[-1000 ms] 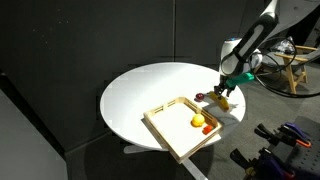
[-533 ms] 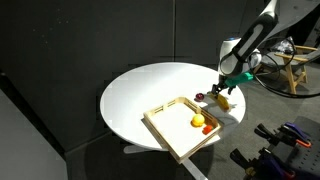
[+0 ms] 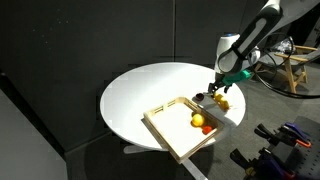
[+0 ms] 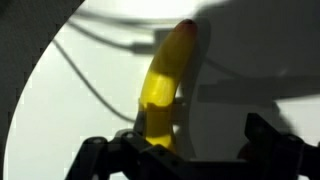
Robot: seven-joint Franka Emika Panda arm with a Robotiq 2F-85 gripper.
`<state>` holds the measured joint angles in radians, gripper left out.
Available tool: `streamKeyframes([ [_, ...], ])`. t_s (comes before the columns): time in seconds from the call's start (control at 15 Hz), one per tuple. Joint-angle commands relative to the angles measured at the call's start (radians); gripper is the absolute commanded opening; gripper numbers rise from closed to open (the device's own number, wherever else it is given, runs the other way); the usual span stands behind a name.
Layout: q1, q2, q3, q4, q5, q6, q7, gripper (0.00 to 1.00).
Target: Move the banana from the tray to the table
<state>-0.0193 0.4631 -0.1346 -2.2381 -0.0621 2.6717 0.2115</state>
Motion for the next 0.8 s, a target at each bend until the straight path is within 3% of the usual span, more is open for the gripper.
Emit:
streamKeyframes([
  [0.0, 0.023, -0.091, 0.003, -0.055, -0.003, -0.049, -0.009, 1.0],
  [0.73, 0.057, -0.299, 0.047, -0.128, -0.02, -0.235, -0.001, 1.0],
])
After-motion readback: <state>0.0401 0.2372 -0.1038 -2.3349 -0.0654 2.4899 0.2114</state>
